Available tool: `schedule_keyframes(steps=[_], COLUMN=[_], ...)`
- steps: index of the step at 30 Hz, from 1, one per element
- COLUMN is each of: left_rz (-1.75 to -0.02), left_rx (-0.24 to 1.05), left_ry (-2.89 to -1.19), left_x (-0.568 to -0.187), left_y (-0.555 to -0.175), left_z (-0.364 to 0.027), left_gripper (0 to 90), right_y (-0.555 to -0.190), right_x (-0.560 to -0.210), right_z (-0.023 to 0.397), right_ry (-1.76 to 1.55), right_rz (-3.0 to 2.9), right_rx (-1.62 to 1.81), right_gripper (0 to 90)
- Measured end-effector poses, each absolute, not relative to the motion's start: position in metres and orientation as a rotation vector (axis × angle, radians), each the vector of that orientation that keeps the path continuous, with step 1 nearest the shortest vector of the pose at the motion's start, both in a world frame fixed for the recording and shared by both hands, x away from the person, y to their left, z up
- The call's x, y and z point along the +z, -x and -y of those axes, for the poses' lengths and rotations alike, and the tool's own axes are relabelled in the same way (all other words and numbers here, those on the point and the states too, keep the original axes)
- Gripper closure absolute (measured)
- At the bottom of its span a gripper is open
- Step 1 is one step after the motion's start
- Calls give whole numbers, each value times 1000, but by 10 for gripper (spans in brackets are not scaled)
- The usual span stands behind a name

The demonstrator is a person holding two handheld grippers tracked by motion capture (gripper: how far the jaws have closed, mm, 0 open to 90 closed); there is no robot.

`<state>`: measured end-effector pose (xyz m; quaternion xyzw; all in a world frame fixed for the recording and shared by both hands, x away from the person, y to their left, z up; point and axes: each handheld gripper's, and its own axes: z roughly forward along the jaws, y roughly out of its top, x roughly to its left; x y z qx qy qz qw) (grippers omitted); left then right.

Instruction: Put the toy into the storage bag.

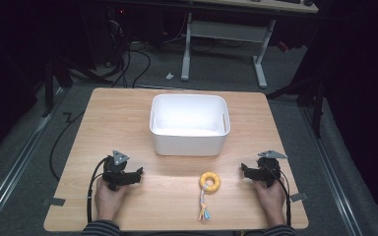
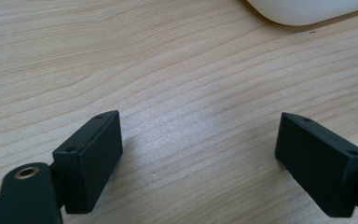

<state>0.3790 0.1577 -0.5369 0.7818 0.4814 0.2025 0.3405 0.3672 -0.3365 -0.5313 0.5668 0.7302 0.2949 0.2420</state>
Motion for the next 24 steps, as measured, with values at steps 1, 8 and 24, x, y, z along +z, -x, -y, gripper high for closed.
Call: schedule_keyframes(steps=[1,8,24], left_rz=[-1253,-1250,-1250], left_rx=[527,526,521], left_ry=[-2034,-2034,-2032], left_x=[-537,-537,-537], left_y=[-379,-377,-377], left_z=[-158,-157,-158], left_gripper=[152,153,158], right_y=[-367,-367,-367], right_x=[-531,-531,-531], right_z=[336,337,336], right_ry=[-1552,-1550,-1552], right_rz=[-1995,-1996,-1995], right_rx=[806,807,807], right_gripper=[152,154,154])
